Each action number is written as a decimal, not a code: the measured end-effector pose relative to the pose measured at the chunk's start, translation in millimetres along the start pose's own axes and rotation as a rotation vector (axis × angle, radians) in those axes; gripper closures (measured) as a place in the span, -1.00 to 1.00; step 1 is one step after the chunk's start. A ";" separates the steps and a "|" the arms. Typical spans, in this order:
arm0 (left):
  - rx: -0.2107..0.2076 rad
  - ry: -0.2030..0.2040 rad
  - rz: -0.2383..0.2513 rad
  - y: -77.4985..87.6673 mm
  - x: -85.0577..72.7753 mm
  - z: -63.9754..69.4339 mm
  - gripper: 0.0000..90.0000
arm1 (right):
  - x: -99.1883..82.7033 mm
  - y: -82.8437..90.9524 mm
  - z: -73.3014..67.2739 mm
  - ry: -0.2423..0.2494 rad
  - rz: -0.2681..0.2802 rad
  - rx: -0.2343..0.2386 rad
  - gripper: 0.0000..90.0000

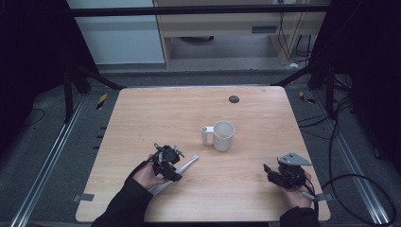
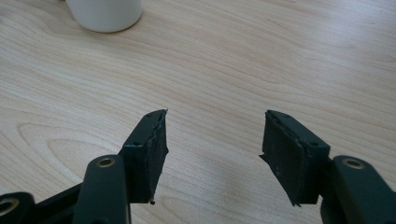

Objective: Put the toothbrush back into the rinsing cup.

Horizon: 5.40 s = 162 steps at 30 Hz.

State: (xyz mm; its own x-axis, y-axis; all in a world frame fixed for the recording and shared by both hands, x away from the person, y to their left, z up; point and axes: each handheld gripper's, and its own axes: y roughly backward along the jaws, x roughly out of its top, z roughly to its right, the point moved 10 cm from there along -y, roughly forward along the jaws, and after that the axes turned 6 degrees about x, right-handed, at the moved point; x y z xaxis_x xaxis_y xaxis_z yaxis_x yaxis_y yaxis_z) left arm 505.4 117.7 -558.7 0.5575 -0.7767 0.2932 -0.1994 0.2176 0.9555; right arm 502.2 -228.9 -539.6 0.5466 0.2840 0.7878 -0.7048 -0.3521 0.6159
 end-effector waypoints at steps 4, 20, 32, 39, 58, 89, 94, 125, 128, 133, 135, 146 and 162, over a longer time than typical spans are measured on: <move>-0.010 0.002 -0.011 -1.6 -0.8 0.7 0.32 | 0.0 -0.1 -0.3 0.000 -0.002 0.000 -0.11; -0.019 -0.011 -0.016 -1.4 -0.5 0.4 0.47 | -0.2 -0.2 0.3 -0.001 -0.005 -0.002 -0.11; 0.005 -0.026 0.053 22.0 3.9 0.4 0.47 | -0.6 0.5 0.6 -0.009 -0.004 0.000 -0.11; 0.033 0.001 0.141 36.4 7.8 -4.5 0.48 | -0.5 0.3 0.6 -0.007 -0.003 0.000 -0.11; 0.106 0.057 0.420 103.8 22.9 -14.5 0.48 | -0.4 0.3 0.9 -0.004 -0.002 -0.003 -0.10; 0.254 0.192 0.825 152.1 65.1 -46.8 0.48 | 1.3 1.0 1.6 0.006 0.011 -0.016 -0.09; 0.253 0.204 0.852 152.6 75.2 -50.1 0.48 | 1.4 1.1 1.2 0.004 0.011 -0.015 -0.09; 0.207 0.265 1.063 171.7 147.6 -45.7 0.48 | 1.0 -0.8 2.1 0.000 0.011 -0.012 -0.08; 0.195 0.264 1.073 171.9 154.5 -43.3 0.48 | 0.7 -0.6 2.2 -0.004 0.010 -0.012 -0.08; 0.175 0.263 1.086 171.0 166.7 -38.2 0.48 | 0.6 -0.8 2.6 -0.002 0.009 -0.013 -0.08; 0.168 0.256 1.087 170.4 171.5 -34.7 0.48 | 0.6 -0.7 2.6 -0.001 0.010 -0.012 -0.08; 0.137 0.220 1.087 165.9 197.2 -17.7 0.48 | 0.6 -0.3 3.2 -0.005 0.013 -0.008 -0.08; 0.115 0.210 1.054 139.9 226.1 -12.6 0.48 | 0.5 -0.1 4.3 -0.002 0.017 -0.007 -0.07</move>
State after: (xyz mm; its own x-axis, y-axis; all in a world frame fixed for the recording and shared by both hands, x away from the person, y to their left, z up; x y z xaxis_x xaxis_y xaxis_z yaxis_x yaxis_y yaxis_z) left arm 613.7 -20.1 -358.4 0.1859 -0.1119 0.9762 -0.7280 0.6516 0.2134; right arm 504.5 -232.6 -539.3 0.5354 0.2762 0.7982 -0.7173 -0.3503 0.6023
